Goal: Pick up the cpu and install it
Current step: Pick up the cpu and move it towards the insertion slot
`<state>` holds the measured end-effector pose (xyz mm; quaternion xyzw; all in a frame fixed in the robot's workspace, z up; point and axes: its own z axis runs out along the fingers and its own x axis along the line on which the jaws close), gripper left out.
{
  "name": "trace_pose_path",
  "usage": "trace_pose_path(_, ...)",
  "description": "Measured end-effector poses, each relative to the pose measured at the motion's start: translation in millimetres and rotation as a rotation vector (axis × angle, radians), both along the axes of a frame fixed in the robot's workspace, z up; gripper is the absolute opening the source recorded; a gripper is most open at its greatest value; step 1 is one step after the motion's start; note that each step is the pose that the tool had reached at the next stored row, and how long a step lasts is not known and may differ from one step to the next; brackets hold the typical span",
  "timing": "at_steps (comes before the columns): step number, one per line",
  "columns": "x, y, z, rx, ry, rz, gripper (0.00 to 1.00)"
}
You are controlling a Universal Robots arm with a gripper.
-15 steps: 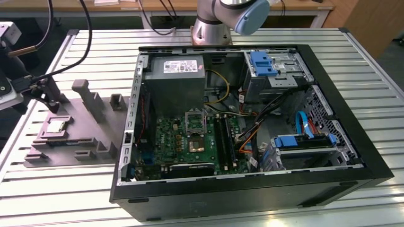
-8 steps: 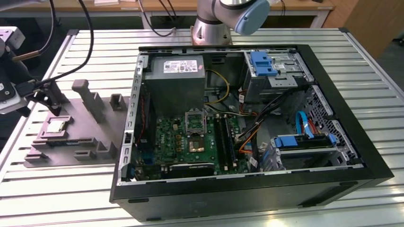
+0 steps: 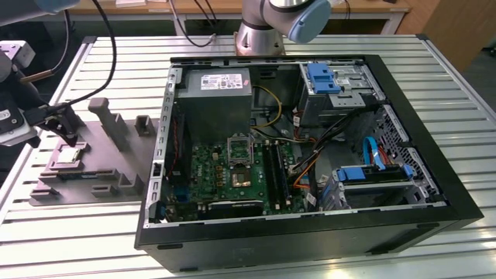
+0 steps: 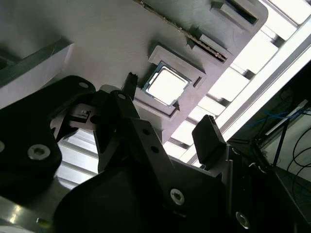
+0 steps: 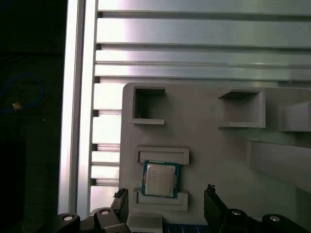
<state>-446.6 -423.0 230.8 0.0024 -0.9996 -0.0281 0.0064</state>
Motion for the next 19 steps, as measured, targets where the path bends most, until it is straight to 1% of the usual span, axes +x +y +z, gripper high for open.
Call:
trace_pose_path(7, -2.5, 0.0, -7.3, 0.0003, 0.0000, -0.004, 0.72)
trace_pose_path(11, -2.6, 0.4, -11.3, 0.0002, 0.0000, -0.016, 0.72)
trace_pose_path(19, -2.6, 0.6, -25.5, 0.0002, 0.0000, -0.033, 0.72)
